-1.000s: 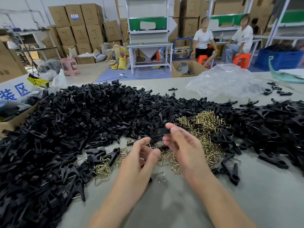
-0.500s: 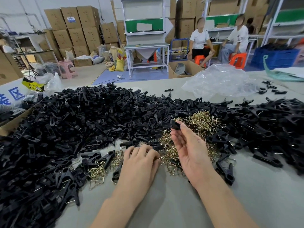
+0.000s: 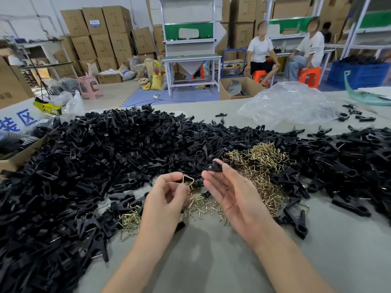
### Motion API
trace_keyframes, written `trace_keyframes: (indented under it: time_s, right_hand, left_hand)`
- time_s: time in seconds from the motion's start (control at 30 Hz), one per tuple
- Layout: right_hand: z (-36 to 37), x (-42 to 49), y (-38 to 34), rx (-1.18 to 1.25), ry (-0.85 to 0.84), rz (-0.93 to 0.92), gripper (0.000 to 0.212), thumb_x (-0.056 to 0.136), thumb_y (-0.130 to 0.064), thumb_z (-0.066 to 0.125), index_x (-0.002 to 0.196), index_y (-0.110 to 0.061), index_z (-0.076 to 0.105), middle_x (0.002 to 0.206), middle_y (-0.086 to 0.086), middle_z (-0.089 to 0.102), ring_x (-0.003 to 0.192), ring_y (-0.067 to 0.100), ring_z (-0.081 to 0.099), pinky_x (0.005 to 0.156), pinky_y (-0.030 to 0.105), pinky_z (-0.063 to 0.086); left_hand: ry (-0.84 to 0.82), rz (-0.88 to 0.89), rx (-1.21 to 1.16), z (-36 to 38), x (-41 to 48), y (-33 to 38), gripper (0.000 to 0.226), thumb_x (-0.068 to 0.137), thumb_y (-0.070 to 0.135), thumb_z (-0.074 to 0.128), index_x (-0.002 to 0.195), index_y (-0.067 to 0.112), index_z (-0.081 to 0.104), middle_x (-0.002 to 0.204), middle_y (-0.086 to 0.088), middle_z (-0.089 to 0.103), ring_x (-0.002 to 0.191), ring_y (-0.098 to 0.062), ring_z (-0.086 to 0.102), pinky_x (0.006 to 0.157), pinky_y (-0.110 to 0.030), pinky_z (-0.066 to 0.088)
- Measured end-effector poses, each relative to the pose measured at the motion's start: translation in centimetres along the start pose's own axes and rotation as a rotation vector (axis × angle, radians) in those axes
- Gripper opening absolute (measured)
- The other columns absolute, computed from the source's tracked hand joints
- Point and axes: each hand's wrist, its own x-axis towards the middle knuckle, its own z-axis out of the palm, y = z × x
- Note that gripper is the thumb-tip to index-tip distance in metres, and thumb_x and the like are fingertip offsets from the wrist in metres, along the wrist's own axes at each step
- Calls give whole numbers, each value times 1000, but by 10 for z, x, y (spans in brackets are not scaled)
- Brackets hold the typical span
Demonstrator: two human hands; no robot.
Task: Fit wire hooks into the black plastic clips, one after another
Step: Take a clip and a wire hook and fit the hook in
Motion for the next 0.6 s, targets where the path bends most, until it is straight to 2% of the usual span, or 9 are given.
trace_keyframes:
  time_s: [0.1,0.17,0.23,0.3,0.4,0.5,0.6]
  right_hand:
    - [4,0,10,-11,-60,57,24,95,-14,61,110,-2,75,116,28,70,109,34,71,83,34,61]
    - [5,1,14,-21,-78,74,25,92,-17,62,108,-4,77,118,27,70,113,34,69,85,35,61]
    - [5,1,17,-28,-91,74,25,92,-18,62,107,-6,78,115,25,71,113,33,69,86,34,60]
    - [4,2,18,-36,-94,65,25,90,-19,64,107,-7,78,111,23,73,111,31,70,86,32,60]
    - [2,4,17,-61,-83,7,25,88,-18,66,107,-8,78,109,22,74,104,27,73,85,31,60]
    - [0,8,18,-150,-61,-117,24,81,-14,68,101,-17,81,104,12,76,94,19,74,85,25,58]
    - [0,7,21,-335,-73,-220,26,85,-10,66,98,-26,82,103,0,77,100,15,73,88,20,55]
  left_hand:
    - [-20,16,14,-1,1,1,32,99,13,55,115,39,64,67,6,62,55,-5,51,50,-14,43]
    - [-10,38,30,-1,1,2,25,99,13,56,107,35,66,63,8,62,53,-4,51,48,-13,41]
    - [-6,43,30,0,-2,3,12,99,18,59,97,28,65,68,4,68,60,-11,61,55,-17,48]
    - [-23,35,20,2,-4,4,8,98,23,60,92,25,65,77,2,71,70,-16,66,65,-24,54]
    - [67,63,123,-3,1,3,9,95,28,65,87,29,68,80,15,69,69,0,61,66,-11,46]
    - [88,-100,-160,-12,8,3,8,96,23,65,92,20,71,70,9,65,63,-4,58,61,-12,48]
    - [33,-264,-438,-12,10,7,8,96,15,64,94,10,70,77,-1,68,69,-10,62,64,-19,54]
